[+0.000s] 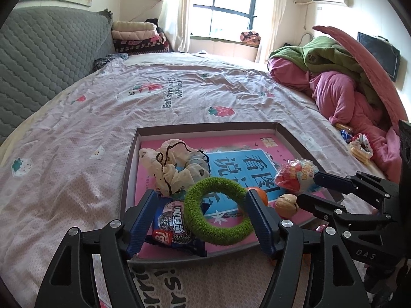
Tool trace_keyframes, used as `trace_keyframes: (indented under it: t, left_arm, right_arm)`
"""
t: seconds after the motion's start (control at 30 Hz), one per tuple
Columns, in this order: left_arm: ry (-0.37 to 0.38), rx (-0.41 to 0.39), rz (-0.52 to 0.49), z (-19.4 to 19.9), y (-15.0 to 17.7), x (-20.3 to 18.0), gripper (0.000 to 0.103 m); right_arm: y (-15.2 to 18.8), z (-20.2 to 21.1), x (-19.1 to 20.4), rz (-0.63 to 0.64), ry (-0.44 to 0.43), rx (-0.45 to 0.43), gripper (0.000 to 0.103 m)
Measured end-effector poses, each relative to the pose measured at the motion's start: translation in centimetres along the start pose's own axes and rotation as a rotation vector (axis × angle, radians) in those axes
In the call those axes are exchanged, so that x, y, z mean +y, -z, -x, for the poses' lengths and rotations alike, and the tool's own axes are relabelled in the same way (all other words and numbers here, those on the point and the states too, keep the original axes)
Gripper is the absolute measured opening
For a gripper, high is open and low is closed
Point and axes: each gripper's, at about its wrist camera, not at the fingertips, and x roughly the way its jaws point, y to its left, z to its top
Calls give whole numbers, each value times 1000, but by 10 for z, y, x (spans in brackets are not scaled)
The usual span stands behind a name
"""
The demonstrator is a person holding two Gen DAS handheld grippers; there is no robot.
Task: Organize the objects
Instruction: 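Lower and release the tan ball into the box with right tool while left tool releases the green ring there, then withdraw both open tools from the box toward the orange and Kinder egg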
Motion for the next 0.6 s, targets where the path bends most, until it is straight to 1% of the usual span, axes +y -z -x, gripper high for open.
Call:
trace_keyframes:
  t: [0.1, 0.37, 0.5, 0.6]
  left_arm:
    - [-2, -7, 1, 7, 1, 0, 73]
    - [-20, -40, 7, 26, 2, -3, 75]
    - [-20, -51, 9, 36, 5, -5, 75]
    - [-17, -52, 8, 41, 10, -6, 75]
  right_arm:
    - [1, 5, 1, 0, 11, -14, 48]
    - [2, 21, -1, -33, 7, -48, 50]
    - [3, 31, -2, -57, 6, -74, 51]
    - [6, 37, -1, -50, 23, -92, 54]
